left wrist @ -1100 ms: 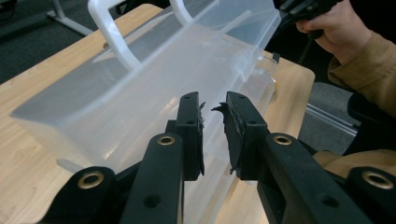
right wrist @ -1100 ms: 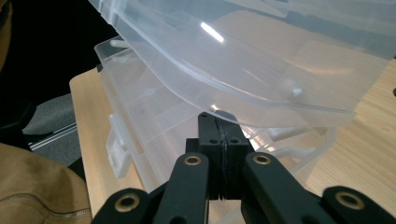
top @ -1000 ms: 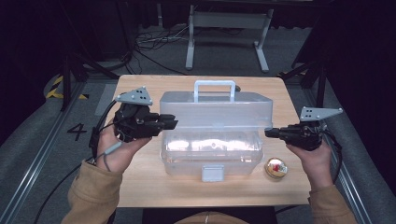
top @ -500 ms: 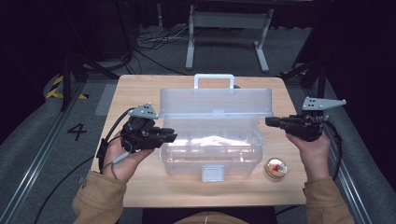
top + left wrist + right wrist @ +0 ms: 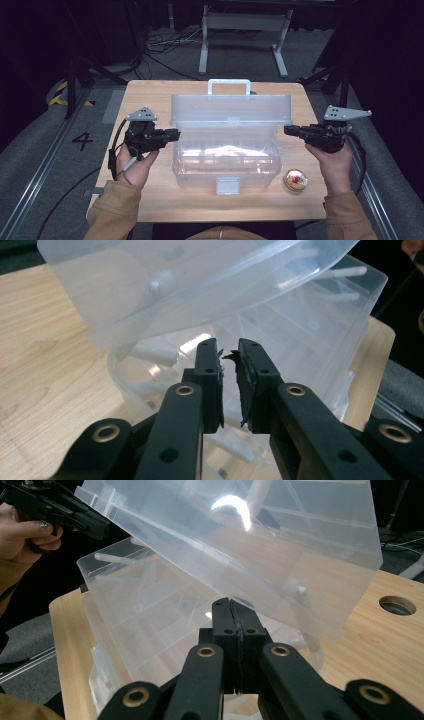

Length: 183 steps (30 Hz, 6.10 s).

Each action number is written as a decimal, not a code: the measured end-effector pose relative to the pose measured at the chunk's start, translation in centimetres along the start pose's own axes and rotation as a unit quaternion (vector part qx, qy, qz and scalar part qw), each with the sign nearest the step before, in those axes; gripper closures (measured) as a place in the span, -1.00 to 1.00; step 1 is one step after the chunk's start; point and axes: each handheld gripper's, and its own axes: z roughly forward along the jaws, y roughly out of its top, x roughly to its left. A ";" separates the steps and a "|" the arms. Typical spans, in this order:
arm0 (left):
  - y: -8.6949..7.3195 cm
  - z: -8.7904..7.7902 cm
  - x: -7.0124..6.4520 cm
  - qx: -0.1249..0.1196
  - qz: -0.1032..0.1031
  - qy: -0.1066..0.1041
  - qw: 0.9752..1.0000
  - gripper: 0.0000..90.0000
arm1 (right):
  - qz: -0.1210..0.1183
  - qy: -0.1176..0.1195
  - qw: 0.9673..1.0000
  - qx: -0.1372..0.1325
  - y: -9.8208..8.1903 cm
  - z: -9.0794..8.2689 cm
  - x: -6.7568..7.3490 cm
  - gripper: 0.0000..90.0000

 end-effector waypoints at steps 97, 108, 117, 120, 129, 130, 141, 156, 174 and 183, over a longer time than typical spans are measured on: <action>1.5 1.1 1.3 -0.043 0.011 0.032 0.998 0.68 | -0.031 -0.341 0.936 -0.077 2.2 5.7 3.0 0.56; 0.3 -0.8 1.3 -0.031 -0.001 0.028 0.999 0.53 | -0.021 -0.363 0.926 -0.102 2.7 5.9 3.0 0.71; -0.2 -2.8 -0.4 -0.010 0.020 0.003 1.000 0.46 | -0.013 -0.352 0.932 -0.083 3.5 5.8 2.3 0.70; -0.6 -3.2 -1.5 0.007 0.038 -0.016 0.999 0.42 | -0.011 -0.345 0.936 -0.071 4.0 5.8 2.0 0.69; -2.0 -2.0 -3.2 0.067 0.076 -0.069 0.992 0.34 | 0.008 -0.328 0.943 -0.059 4.7 5.8 1.2 0.70; -2.2 -1.8 -3.3 0.076 0.080 -0.074 0.991 0.34 | 0.011 -0.326 0.943 -0.060 4.7 5.8 1.1 0.70; -3.6 1.7 -3.6 0.131 0.102 -0.103 0.981 0.28 | 0.022 -0.314 0.948 -0.056 5.0 5.6 0.7 0.70; -5.6 5.9 -3.4 0.178 0.098 -0.109 0.973 0.33 | 0.014 -0.320 0.944 -0.077 5.0 5.7 1.0 0.63; -6.5 7.4 -3.4 0.175 0.100 -0.118 0.972 0.64 | 0.007 -0.352 0.933 -0.077 5.3 6.8 0.4 0.72; -6.6 7.4 -3.3 0.168 0.093 -0.123 0.974 0.64 | 0.024 -0.355 0.933 -0.052 6.4 7.2 -0.2 0.74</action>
